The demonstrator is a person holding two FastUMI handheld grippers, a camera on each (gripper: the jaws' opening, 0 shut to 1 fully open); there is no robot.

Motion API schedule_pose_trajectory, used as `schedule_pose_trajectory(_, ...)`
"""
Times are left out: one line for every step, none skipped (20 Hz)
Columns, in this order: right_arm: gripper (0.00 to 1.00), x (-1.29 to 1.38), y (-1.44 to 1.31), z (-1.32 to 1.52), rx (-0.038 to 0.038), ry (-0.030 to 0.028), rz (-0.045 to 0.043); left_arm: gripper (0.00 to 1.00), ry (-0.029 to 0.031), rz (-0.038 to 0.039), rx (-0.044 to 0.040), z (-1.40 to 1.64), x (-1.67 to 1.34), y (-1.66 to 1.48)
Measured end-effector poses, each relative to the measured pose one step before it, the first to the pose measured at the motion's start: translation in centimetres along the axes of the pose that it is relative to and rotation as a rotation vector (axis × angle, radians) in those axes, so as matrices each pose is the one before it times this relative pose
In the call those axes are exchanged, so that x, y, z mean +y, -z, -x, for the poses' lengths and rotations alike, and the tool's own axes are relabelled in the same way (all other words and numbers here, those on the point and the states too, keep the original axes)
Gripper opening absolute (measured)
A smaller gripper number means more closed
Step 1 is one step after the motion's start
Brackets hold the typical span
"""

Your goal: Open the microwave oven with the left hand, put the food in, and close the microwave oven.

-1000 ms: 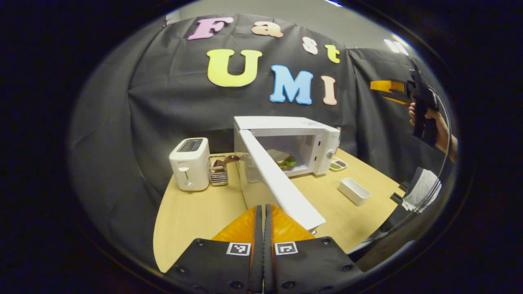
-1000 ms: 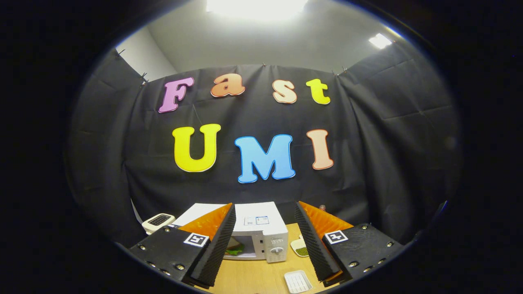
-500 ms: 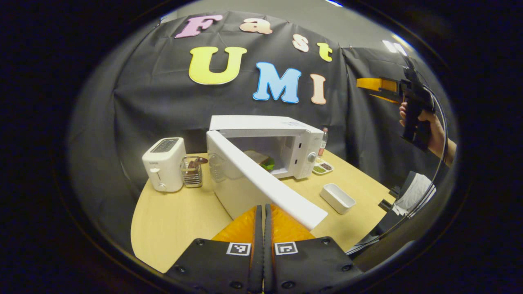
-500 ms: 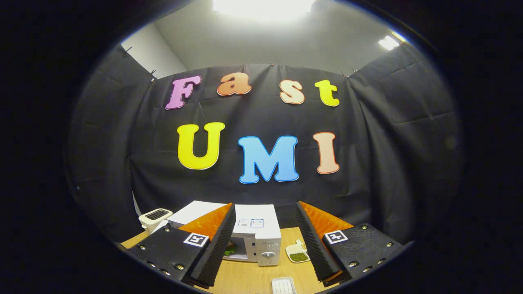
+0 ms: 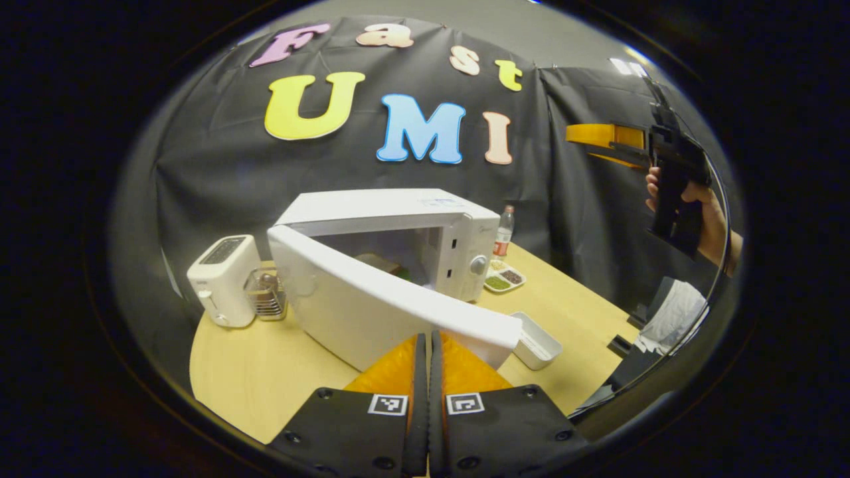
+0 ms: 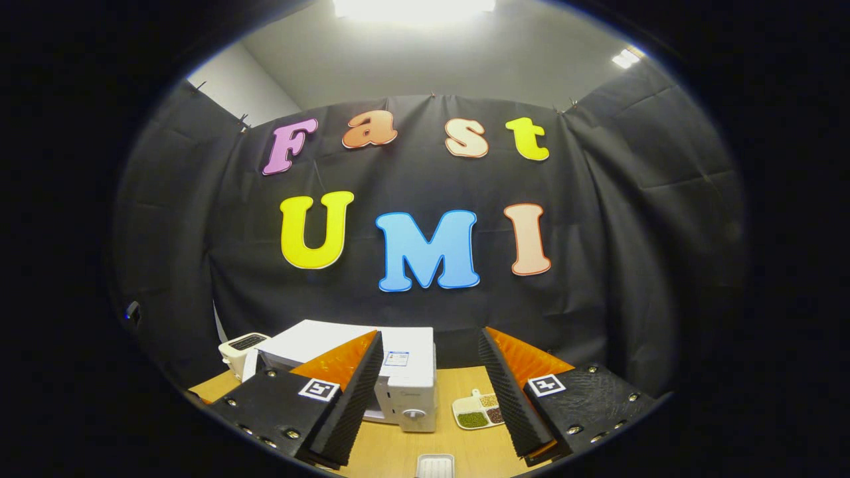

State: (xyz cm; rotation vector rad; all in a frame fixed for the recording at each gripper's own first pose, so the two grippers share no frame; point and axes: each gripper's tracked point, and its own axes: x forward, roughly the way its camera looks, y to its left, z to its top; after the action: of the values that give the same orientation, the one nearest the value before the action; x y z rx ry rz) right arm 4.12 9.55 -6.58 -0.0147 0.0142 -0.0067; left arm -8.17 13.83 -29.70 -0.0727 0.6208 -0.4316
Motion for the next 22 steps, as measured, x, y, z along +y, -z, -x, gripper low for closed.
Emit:
schedule_pose_trajectory(0.88, -0.412, 0.023, 0.074, 0.00086, -0.00137, 0.00183, 0.07, 0.00811, 0.00697, -0.00177, -0.807, -0.454, -0.384)
schedule_pose_trajectory(0.88, -0.619, 0.033, -0.077, -0.00122, 0.0023, 0.00541, 0.07, 0.00663, 0.00692, -0.0007, -0.877, -0.422, -0.33)
schedule_pose_trajectory(0.88, -0.655, -0.096, -0.02, -0.0034, 0.00364, 0.00571, 0.07, 0.00663, 0.00565, -0.00108, -0.857, -0.352, -0.209)
schedule_pose_trajectory(0.88, -0.53, 0.083, 0.012, -0.00061, 0.00441, 0.00279, 0.08, 0.00484, 0.00406, -0.00013, -0.755, -0.311, -0.256)
schedule_pose_trajectory(0.88, -0.44, 0.02, 0.075, 0.00077, 0.00115, -0.0008, 0.08, 0.00389, 0.00127, -0.00266, -0.665, -0.358, -0.429)
schedule_pose_trajectory(0.88, -0.479, 0.091, -0.093, 0.00197, 0.00346, -0.00114, 0.08, 0.00264, 0.0014, -0.00079, -0.752, -0.171, -0.263)
schedule_pose_trajectory(0.88, -0.491, 0.117, 0.008, 0.00218, 0.00438, -0.00172, 0.07, 0.00432, 0.00109, -0.00244, -0.807, -0.192, -0.256)
schedule_pose_trajectory(0.88, -0.498, 0.103, -0.07, 0.00214, 0.00445, -0.00226, 0.08, 0.00216, 0.00229, -0.00181, -0.743, -0.273, -0.399)
schedule_pose_trajectory(0.88, -0.44, 0.16, -0.003, 0.00438, 0.00525, -0.0024, 0.07, 0.00312, 0.0051, -0.00041, -0.83, -0.198, -0.244)
schedule_pose_trajectory(0.88, -0.415, 0.206, 0.105, 0.00352, 0.00345, -0.00198, 0.07, 0.00458, 0.00511, -0.00348, -0.653, -0.278, -0.359)
schedule_pose_trajectory(0.88, -0.458, 0.096, -0.076, 0.0026, 0.00477, -0.00042, 0.09, 0.0036, 0.00252, -0.00097, -0.744, -0.18, -0.251)
schedule_pose_trajectory(0.88, -0.549, 0.08, -0.156, 0.00155, 0.00396, 0.00188, 0.07, 0.00089, -0.00218, -0.00173, -0.686, -0.107, -0.284)
schedule_pose_trajectory(0.88, -0.461, 0.069, 0.012, 0.00246, 0.00422, 0.00353, 0.07, -0.0017, -0.00468, -0.00062, -0.572, -0.165, -0.406)
schedule_pose_trajectory(0.88, -0.297, 0.09, 0.05, 0.0031, 0.00114, 0.00094, 0.07, -0.00291, -0.00389, -0.00256, -0.763, 0.18, -0.251)
schedule_pose_trajectory(0.88, -0.363, 0.154, -0.006, 0.00508, 0.00043, -0.0009, 0.07, -0.00146, -0.00021, -0.00215, -0.678, -0.015, -0.163)
schedule_pose_trajectory(0.88, -0.432, 0.303, 0.377, 0.0043, 0.0024, -0.00282, 0.07, -0.00383, 0.00123, -0.00247, -0.67, 0.041, -0.202)
schedule_pose_trajectory(0.88, -0.329, 0.131, -0.054, 0.00477, 0.00178, -0.00182, 0.07, -0.0045, 0.00431, -0.00042, -0.757, 0.016, -0.286)
schedule_pose_trajectory(0.88, -0.222, 0.23, -0.126, 0.00487, 0.00068, -0.00267, 0.07, -0.00421, 0.00819, -0.00171, -0.773, -0.041, -0.256)
schedule_pose_trajectory(0.88, -0.242, 0.176, -0.046, 0.00455, -0.00022, -0.00164, 0.07, -0.00373, 0.01044, -0.00194, -0.681, -0.111, -0.18)
schedule_pose_trajectory(0.88, -0.229, 0.12, -0.12, 0.00322, -0.00089, -0.00072, 0.07, -0.00754, 0.00769, 0.00113, -0.744, 0.011, -0.261)
schedule_pose_trajectory(0.88, -0.168, 0.084, -0.039, 0.00305, -0.00226, 0.00223, 0.09, -0.0094, 0.00505, -0.00193, -0.684, 0.112, -0.405)
schedule_pose_trajectory(0.88, -0.235, 0.24, -0.11, 0.00192, -0.00212, 0.00386, 0.07, -0.00803, 0.00425, -0.00341, -0.81, -0.07, -0.401)
